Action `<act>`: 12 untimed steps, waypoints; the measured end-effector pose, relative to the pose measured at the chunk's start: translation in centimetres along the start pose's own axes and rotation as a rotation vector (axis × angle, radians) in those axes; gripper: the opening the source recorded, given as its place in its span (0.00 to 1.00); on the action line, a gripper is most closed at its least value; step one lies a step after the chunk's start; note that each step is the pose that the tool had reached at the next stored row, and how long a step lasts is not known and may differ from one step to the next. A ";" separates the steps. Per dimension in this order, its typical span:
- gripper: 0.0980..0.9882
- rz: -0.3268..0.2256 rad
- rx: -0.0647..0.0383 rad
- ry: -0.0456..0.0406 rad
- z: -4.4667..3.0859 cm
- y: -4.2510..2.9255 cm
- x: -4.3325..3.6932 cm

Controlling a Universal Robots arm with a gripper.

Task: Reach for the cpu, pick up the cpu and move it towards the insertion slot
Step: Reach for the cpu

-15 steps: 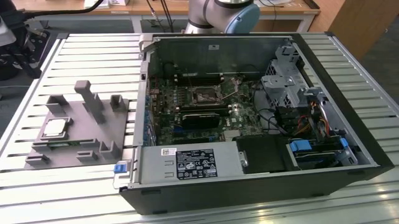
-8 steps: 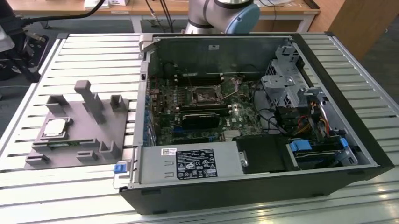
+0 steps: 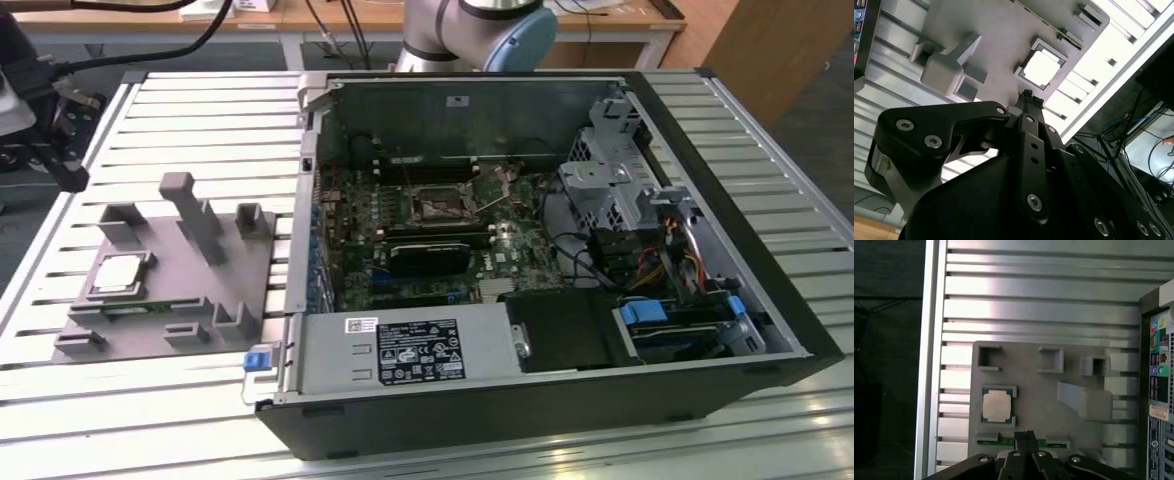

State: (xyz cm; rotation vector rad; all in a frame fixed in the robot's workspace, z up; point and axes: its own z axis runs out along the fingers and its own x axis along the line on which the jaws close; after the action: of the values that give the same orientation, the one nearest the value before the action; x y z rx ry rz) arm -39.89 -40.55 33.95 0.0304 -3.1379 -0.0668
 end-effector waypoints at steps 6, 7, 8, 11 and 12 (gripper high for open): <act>0.01 0.000 -0.001 -0.0001 0.85 -0.54 0.06; 0.01 0.000 -0.001 0.0001 1.02 -0.56 0.07; 0.01 0.000 -0.001 0.0001 1.19 -0.60 0.09; 0.01 0.000 -0.001 0.0000 1.75 -0.65 0.22; 0.01 0.000 -0.001 0.0000 1.93 -0.67 0.32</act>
State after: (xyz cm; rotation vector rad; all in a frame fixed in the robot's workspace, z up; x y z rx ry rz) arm -40.21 -41.15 31.99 0.0309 -3.1378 -0.0685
